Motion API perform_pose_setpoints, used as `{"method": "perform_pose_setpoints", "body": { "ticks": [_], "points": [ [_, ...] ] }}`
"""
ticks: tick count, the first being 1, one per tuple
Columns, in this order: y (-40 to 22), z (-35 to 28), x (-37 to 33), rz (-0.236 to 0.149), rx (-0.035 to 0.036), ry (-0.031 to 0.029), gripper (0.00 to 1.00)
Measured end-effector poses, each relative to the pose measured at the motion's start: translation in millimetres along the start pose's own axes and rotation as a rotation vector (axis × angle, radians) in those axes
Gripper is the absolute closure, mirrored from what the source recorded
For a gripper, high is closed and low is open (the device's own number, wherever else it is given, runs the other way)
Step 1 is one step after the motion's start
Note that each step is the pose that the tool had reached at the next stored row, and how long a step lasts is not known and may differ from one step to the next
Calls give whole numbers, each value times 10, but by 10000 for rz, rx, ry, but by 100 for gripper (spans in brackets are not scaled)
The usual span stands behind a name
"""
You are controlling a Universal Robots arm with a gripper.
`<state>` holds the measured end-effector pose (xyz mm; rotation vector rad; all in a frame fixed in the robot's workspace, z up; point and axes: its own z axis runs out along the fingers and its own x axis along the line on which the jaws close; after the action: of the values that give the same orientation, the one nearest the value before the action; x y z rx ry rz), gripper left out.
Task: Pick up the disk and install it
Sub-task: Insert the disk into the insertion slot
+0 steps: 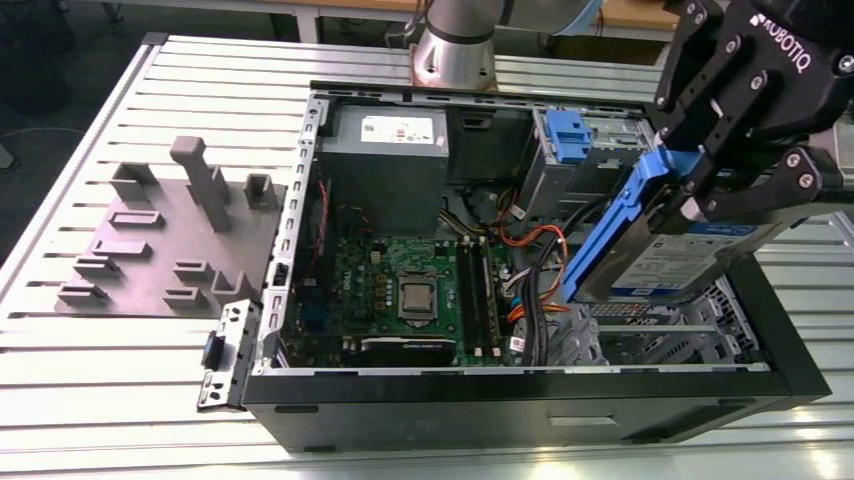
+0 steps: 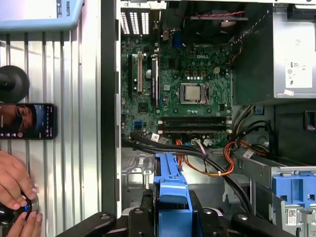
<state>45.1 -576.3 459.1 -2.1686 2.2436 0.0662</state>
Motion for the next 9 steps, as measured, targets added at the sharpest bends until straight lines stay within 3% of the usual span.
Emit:
{"method": "perform_pose_setpoints", "body": {
  "ticks": [9],
  "points": [
    [-173, 54, 4, 0, 0, 1, 64]
  ]
}}
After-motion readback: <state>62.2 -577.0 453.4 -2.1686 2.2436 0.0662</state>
